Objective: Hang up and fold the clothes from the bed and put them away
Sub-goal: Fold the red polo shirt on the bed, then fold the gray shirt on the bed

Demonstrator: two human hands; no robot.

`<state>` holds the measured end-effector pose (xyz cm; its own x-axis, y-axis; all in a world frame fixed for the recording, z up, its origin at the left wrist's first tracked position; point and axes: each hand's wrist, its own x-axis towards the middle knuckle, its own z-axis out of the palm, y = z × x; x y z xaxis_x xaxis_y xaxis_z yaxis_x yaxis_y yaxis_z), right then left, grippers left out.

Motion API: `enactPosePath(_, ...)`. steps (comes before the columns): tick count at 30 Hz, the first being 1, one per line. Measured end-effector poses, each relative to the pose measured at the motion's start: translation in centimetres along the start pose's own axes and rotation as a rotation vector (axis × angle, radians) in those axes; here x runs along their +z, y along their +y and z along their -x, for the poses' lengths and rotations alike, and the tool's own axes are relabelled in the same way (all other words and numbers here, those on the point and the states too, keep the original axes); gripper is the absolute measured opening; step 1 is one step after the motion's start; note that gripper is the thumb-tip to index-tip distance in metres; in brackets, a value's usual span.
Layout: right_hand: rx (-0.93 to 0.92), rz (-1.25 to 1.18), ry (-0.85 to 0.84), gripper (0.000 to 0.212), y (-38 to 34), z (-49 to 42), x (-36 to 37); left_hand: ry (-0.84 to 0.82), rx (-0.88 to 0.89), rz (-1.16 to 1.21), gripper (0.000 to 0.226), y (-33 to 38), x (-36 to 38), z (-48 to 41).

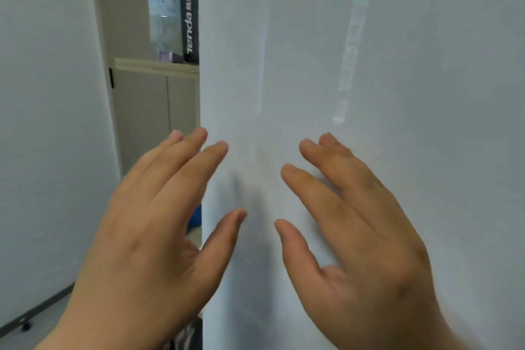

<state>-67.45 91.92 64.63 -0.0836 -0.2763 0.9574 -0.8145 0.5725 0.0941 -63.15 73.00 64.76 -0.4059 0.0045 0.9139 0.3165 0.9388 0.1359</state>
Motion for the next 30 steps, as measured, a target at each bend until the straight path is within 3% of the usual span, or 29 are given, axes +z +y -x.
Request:
enactPosePath(9,0.024,-0.337,-0.252,0.049,-3.6,-0.9,10.0,-0.080,-0.358,-0.376,0.066,-6.4,-7.0,5.4)
enactPosePath(13,-0.015,-0.444,-0.282,0.046,-6.5,-0.4,14.6,-0.059,-0.420,-0.484,0.061,-10.0,-9.7,8.4)
enactPosePath(17,0.006,-0.518,-0.340,0.045,-10.0,0.6,19.2,-0.079,-0.513,-0.552,0.060,-13.4,-12.9,11.6)
enactPosePath(22,-0.038,-0.646,-0.557,0.052,-15.7,1.5,25.4,-0.073,-0.682,-0.664,0.058,-17.7,-17.3,16.4)
enactPosePath(30,-0.098,-0.860,-0.747,0.056,-25.3,3.7,33.0,-0.131,-0.928,-0.835,0.061,-21.0,-23.4,23.3)
